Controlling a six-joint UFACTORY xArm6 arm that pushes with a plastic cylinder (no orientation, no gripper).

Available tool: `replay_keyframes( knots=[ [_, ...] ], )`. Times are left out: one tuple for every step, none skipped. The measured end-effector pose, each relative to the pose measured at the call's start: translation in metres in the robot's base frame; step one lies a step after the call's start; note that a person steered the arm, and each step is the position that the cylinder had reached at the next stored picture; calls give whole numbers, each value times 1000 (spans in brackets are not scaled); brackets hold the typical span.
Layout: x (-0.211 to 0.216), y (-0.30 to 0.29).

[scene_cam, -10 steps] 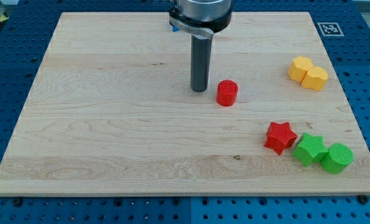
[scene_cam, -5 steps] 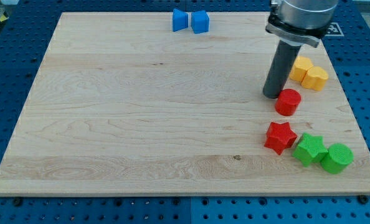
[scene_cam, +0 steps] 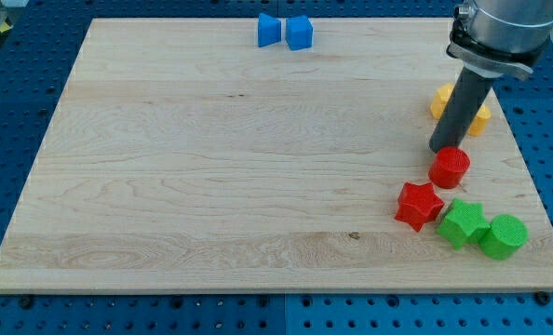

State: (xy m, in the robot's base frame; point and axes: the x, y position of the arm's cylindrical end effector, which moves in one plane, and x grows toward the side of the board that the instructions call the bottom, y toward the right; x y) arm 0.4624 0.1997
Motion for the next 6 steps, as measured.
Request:
replay_keyframes(
  knots=[
    [20,0],
    [30,0],
    [32,0],
    [21,-15],
    [-23,-25],
    [-78,-22]
  ],
)
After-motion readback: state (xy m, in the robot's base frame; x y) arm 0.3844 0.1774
